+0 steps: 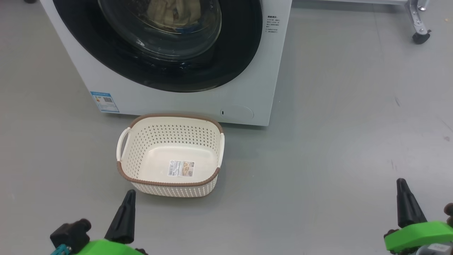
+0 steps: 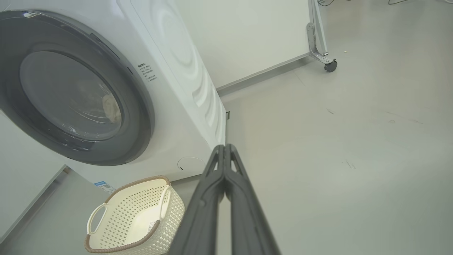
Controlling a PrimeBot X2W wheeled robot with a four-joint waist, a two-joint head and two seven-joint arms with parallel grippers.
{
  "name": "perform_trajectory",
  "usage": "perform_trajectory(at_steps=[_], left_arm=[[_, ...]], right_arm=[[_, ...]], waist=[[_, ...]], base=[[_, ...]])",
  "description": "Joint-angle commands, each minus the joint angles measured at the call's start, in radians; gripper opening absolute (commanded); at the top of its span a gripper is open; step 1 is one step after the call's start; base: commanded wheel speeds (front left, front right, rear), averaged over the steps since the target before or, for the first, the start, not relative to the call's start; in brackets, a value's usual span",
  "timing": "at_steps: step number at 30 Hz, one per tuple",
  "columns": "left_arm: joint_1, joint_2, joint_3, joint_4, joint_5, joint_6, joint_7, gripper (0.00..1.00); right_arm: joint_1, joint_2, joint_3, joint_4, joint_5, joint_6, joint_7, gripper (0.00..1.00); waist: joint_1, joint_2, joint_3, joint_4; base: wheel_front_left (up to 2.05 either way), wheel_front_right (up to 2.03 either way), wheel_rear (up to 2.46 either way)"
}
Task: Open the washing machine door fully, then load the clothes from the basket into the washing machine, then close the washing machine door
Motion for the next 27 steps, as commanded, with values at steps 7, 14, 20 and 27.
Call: perform_trajectory(at_steps=[7, 14, 20, 27], left_arm=[[-0.047, 0.004, 0.042, -0.022, -0.089, 0.0, 0.02, 0.0], [-0.049, 0.0, 0.059, -0.019, -0.157, 0.0, 0.038, 0.0], [-0.052, -0.003, 0.073, -0.015, -0.216, 0.0, 0.053, 0.0], [-0.054, -0.007, 0.088, -0.012, -0.275, 0.0, 0.069, 0.0]], right_arm=[[-0.058, -0.012, 0.007, -0.028, 0.101, -0.001, 0.025, 0.0], [-0.066, -0.012, 0.011, -0.027, 0.177, -0.001, 0.046, 0.0], [-0.074, -0.012, 0.014, -0.025, 0.243, -0.001, 0.063, 0.0], [-0.081, -0.012, 0.018, -0.024, 0.309, -0.001, 0.081, 0.0]], waist=[[0.0, 0.0, -0.003, -0.007], [0.0, 0.0, -0.006, -0.014], [0.0, 0.0, -0.008, -0.019], [0.0, 0.0, -0.011, -0.025]], base=[[0.0, 0.0, 0.0], [0.0, 0.0, 0.0], [0.0, 0.0, 0.0], [0.0, 0.0, 0.0]])
